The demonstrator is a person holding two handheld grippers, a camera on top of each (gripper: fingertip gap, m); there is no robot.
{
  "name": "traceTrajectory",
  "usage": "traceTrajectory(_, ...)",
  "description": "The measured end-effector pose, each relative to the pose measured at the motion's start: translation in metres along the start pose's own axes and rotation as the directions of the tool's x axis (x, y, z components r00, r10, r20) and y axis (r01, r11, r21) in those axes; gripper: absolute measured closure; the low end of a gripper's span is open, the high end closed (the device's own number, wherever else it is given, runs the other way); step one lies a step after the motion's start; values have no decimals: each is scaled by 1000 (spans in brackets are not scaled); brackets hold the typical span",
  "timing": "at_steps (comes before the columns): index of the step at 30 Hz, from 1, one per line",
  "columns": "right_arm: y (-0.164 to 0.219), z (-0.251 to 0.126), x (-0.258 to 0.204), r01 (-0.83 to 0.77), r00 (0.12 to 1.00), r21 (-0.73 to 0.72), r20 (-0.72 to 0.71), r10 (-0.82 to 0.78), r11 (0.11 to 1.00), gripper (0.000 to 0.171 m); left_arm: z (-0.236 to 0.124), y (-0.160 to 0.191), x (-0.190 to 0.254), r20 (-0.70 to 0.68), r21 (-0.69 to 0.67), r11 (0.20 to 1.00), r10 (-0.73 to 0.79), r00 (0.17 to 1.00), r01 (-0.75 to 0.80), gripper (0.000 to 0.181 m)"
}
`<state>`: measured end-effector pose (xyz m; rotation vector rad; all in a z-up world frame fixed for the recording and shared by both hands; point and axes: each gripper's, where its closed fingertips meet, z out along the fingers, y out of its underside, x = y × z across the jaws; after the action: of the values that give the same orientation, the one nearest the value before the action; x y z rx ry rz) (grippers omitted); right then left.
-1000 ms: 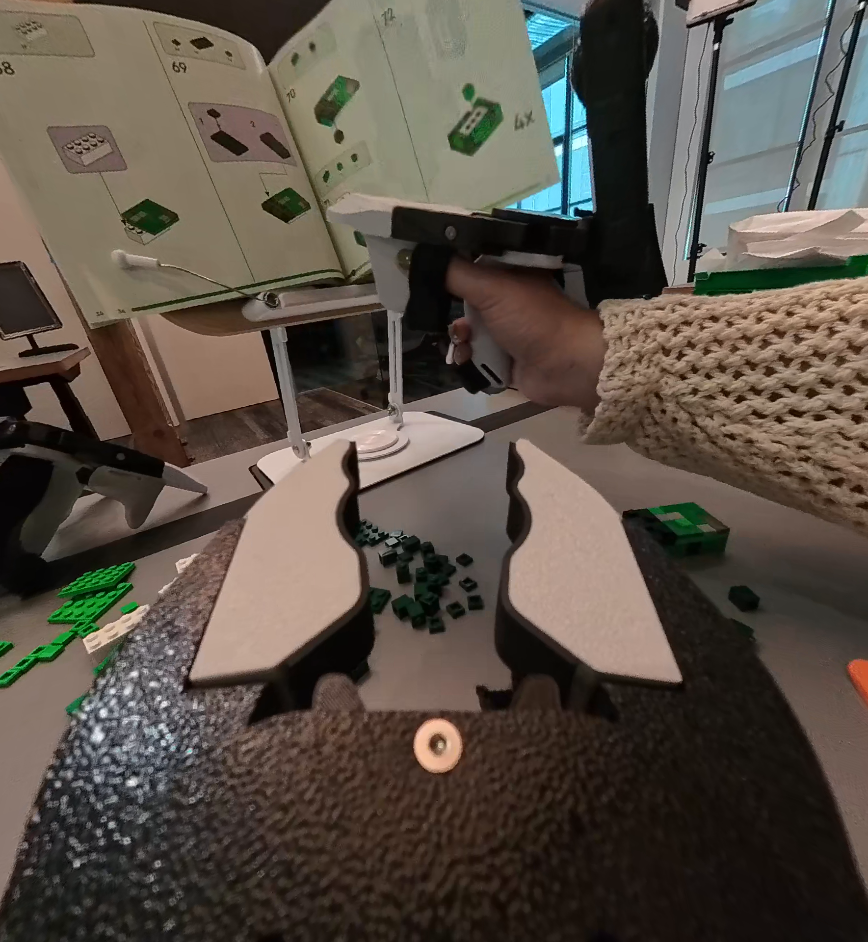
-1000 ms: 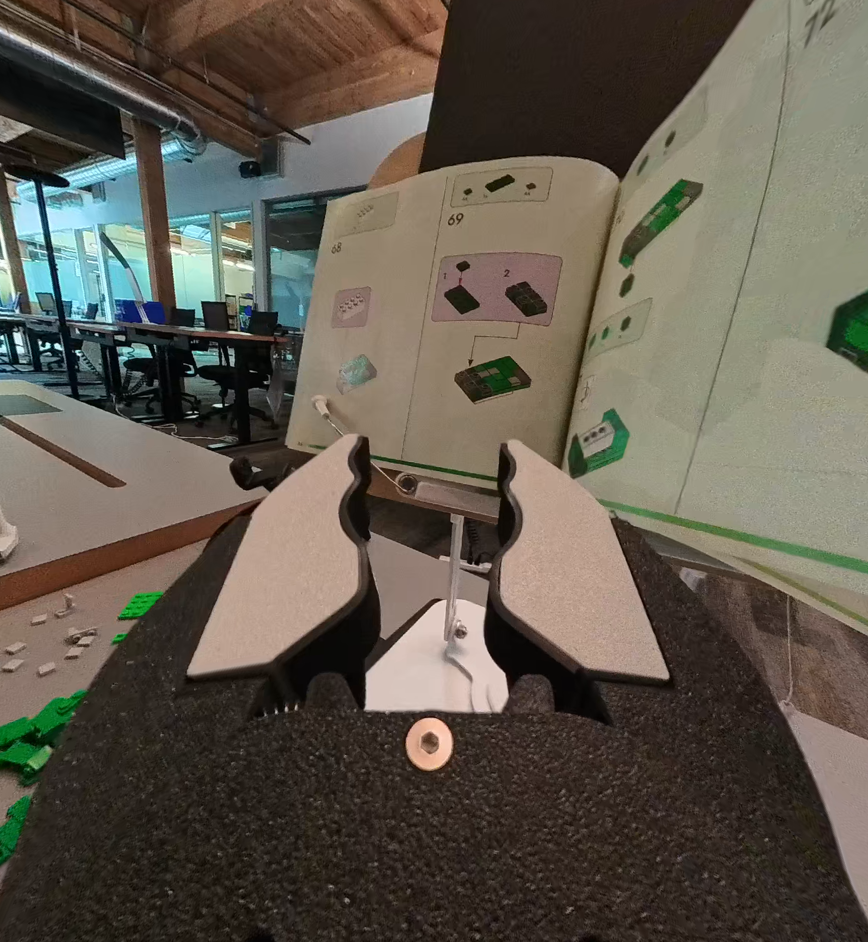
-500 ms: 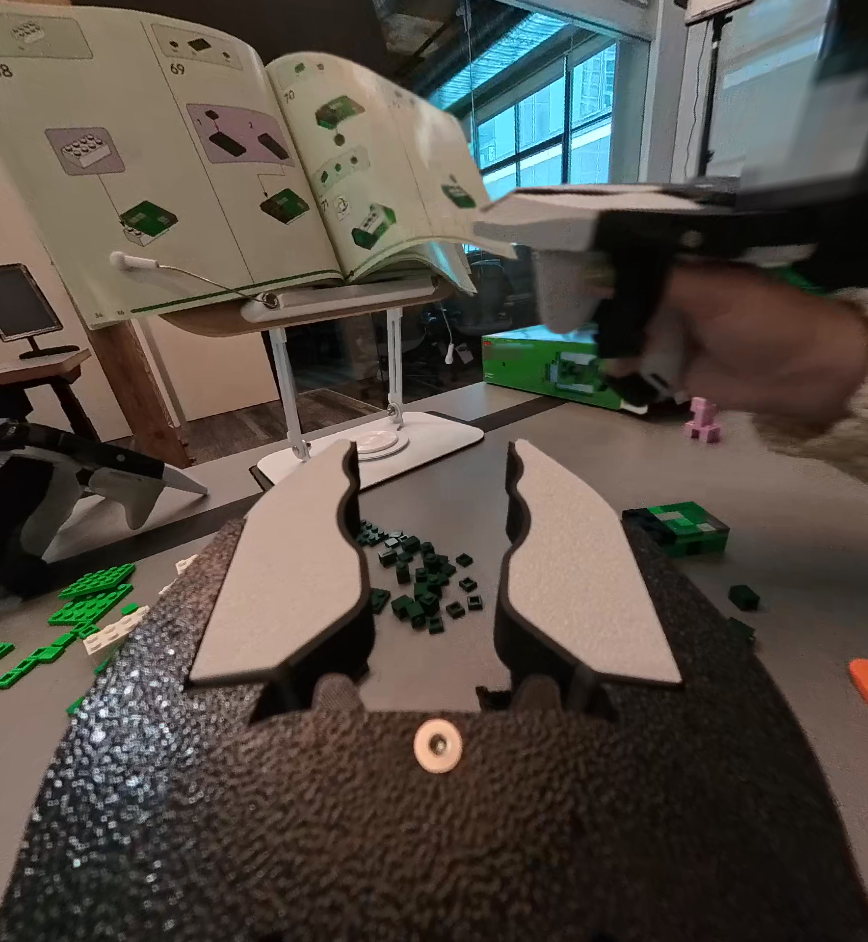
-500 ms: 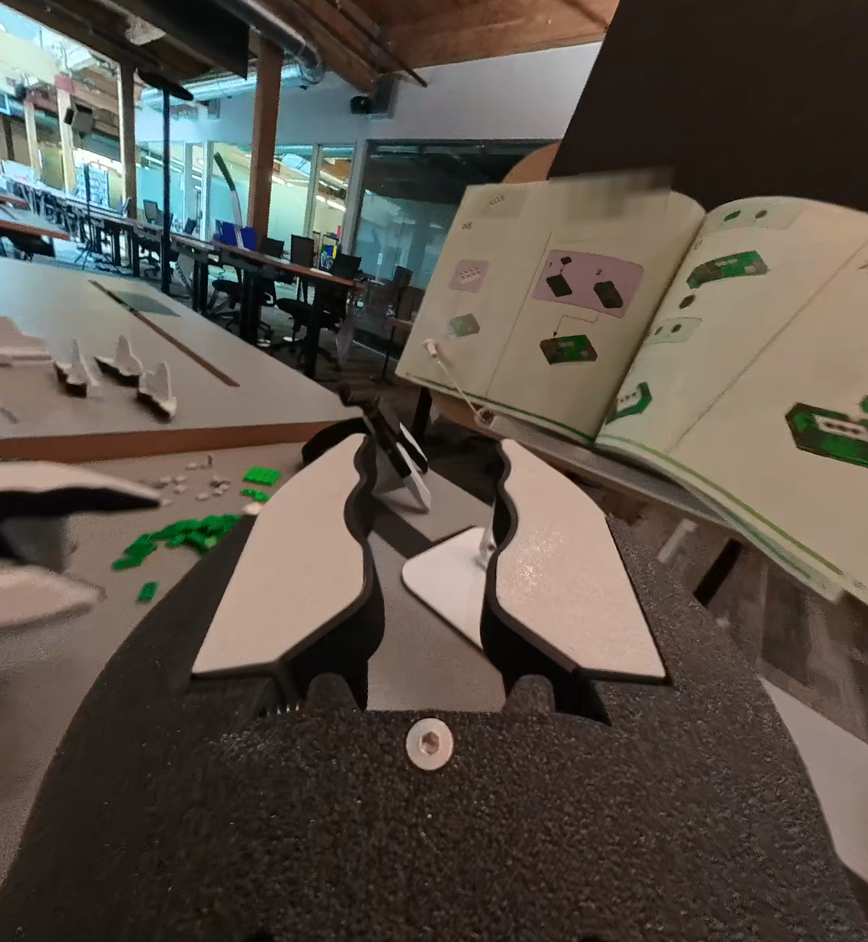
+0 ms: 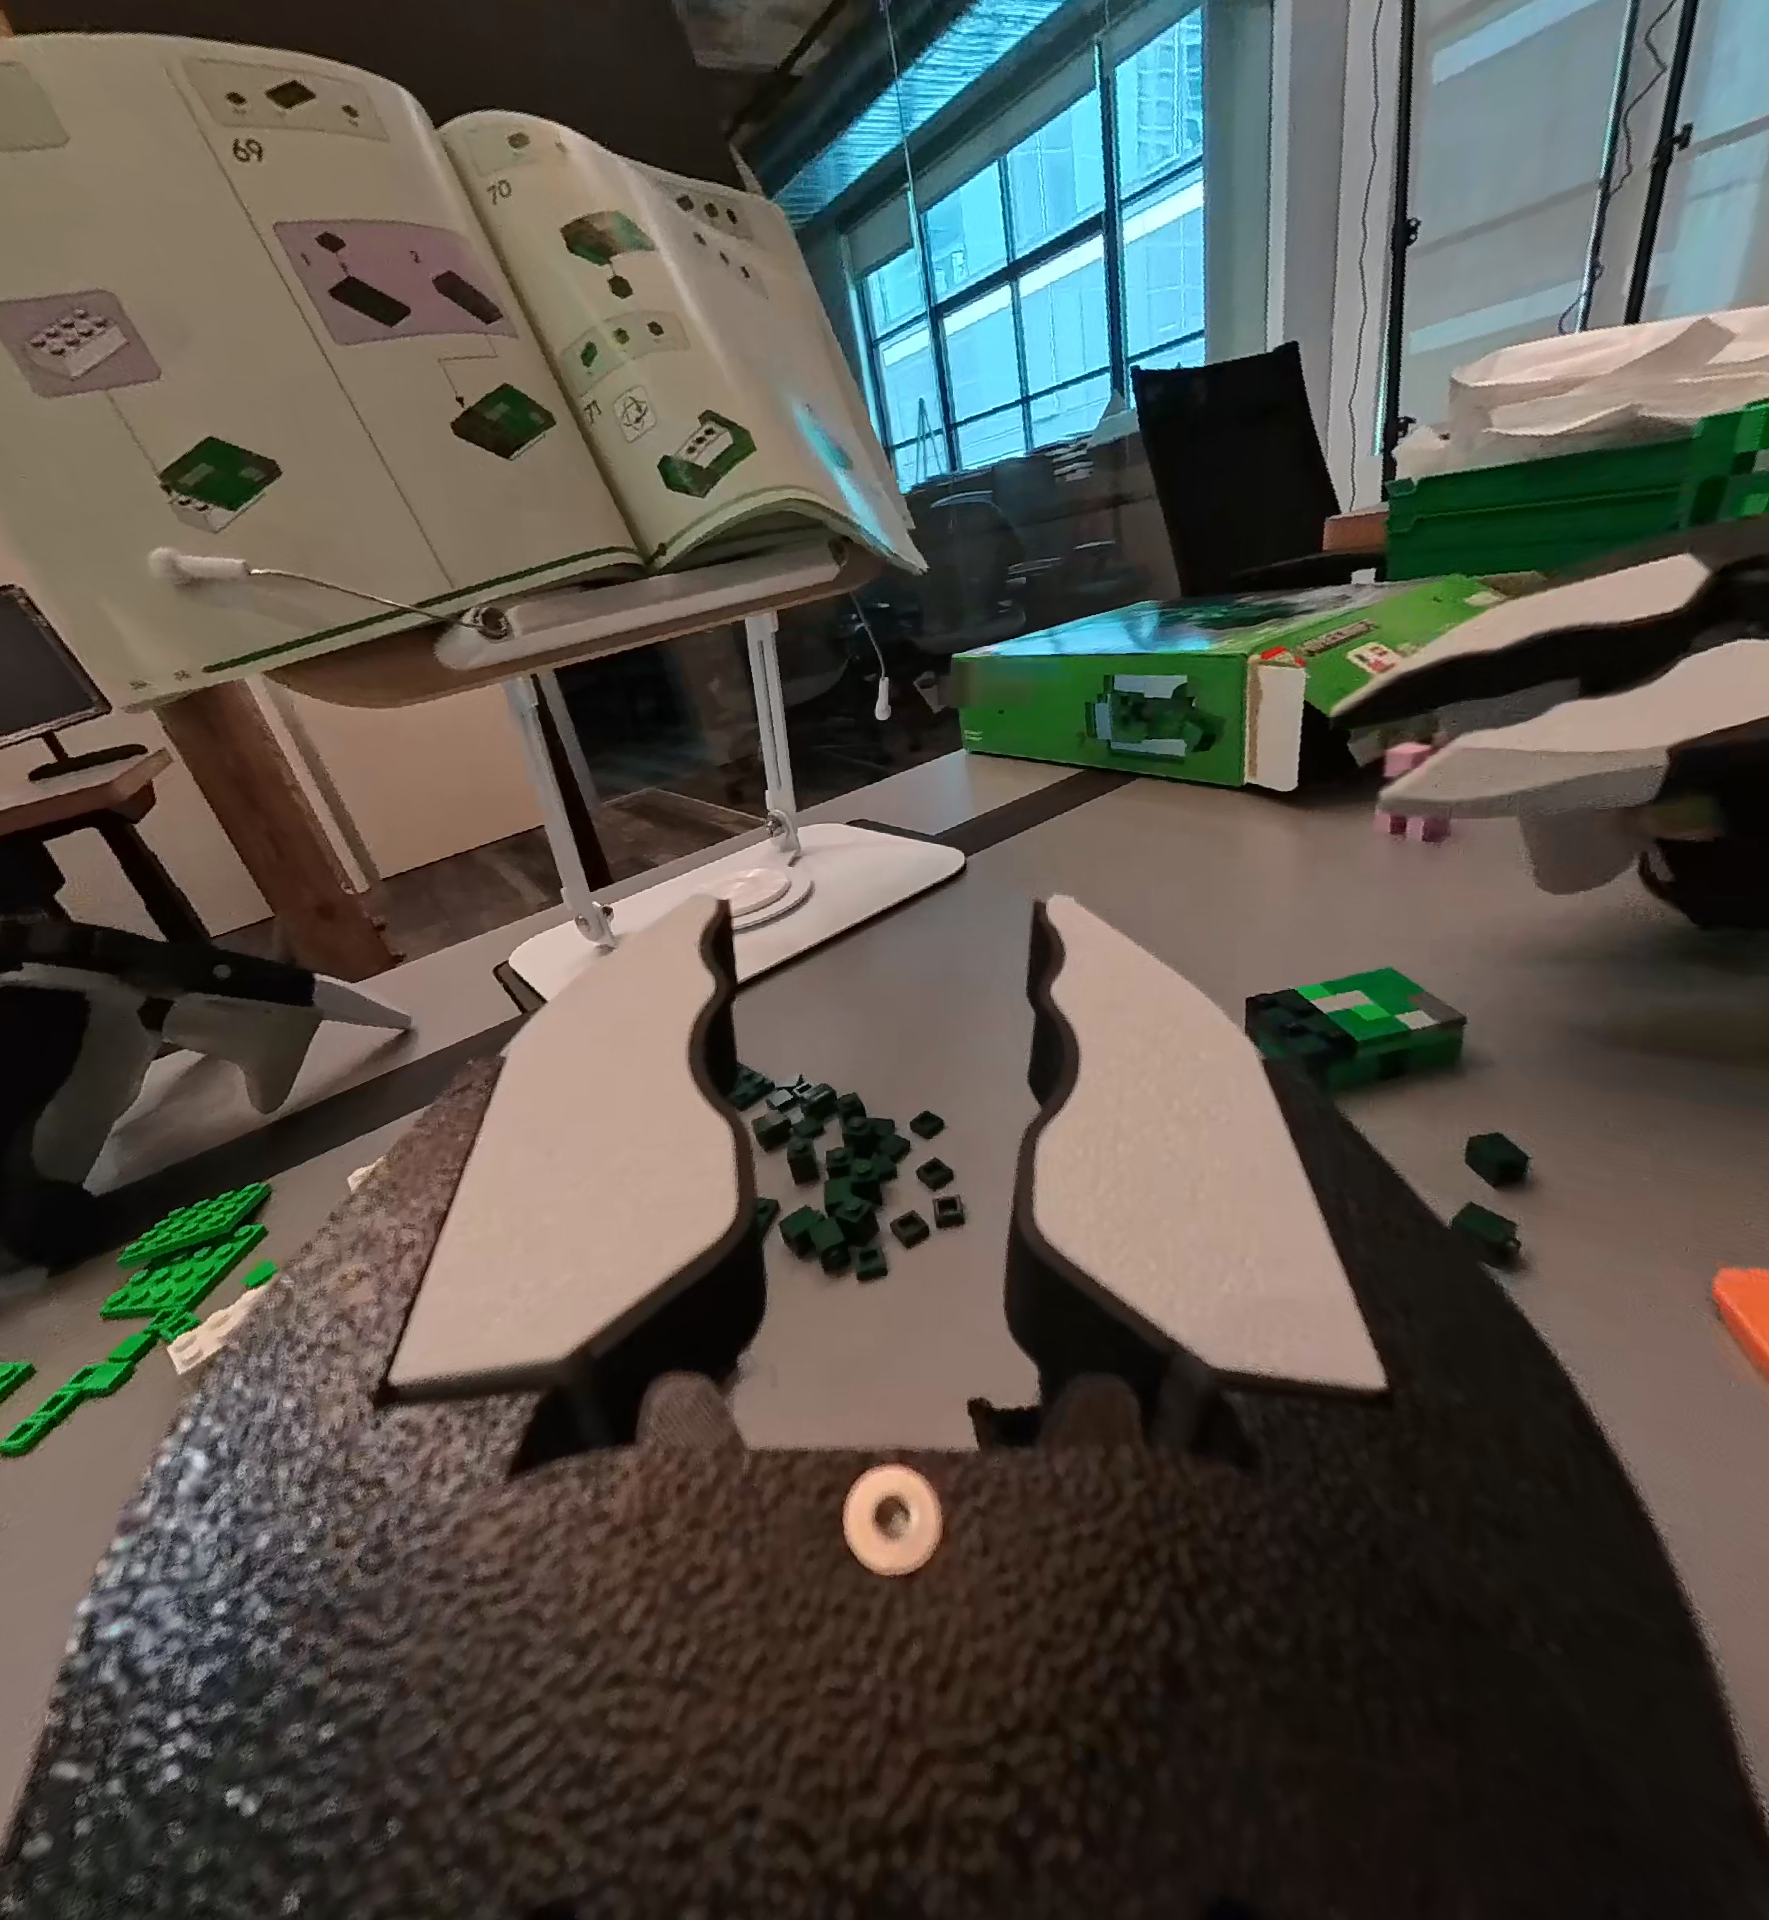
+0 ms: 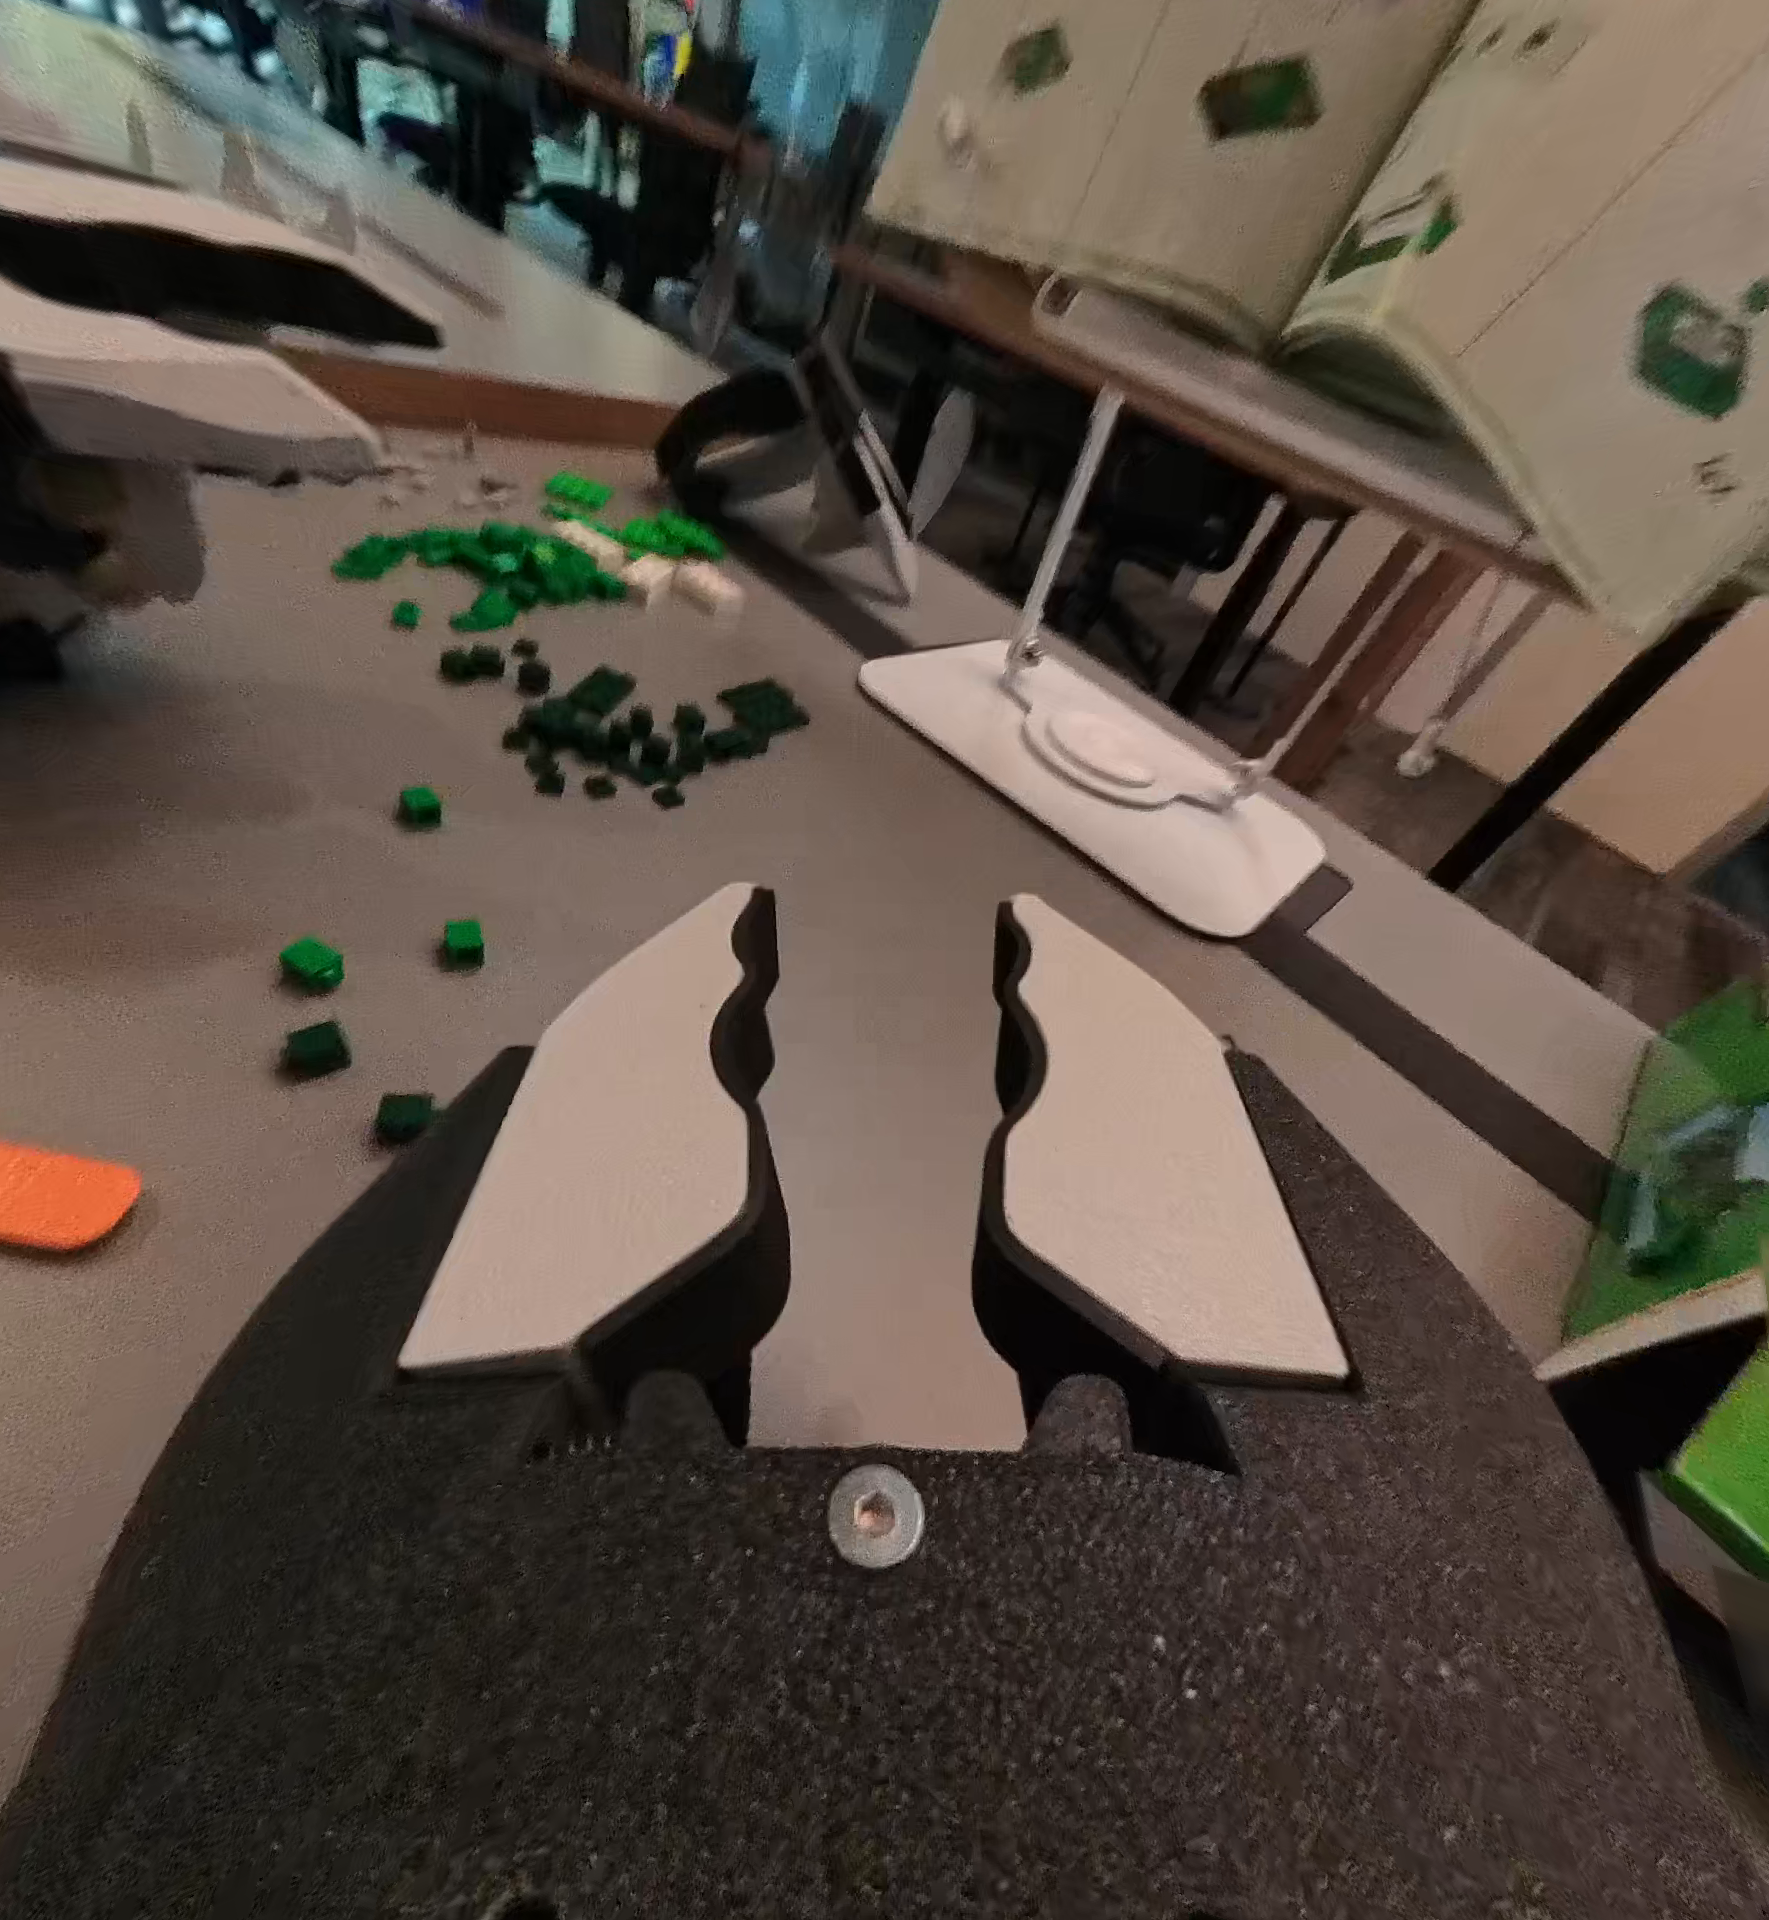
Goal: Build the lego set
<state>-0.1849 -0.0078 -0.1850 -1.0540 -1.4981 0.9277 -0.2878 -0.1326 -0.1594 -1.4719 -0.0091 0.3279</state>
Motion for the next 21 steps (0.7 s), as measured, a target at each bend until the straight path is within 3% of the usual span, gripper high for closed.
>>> traceTrajectory(7, 35, 1, -34, 12, 972, -214, 232, 39, 977, 119, 0, 1, 3, -13, -5, 1000, 16, 1000, -17, 129)
traceTrajectory(13, 52, 5, -43, 36, 962, -345, 265, 60, 938, 117, 0, 0, 3, -11, -3, 1000, 15, 1000, -15, 129)
traceTrajectory(21, 61, 8, -45, 33, 958, -417, 271, 90, 908, 131, 0, 0, 2, -11, -3, 1000, 8, 1000, -8, 129)
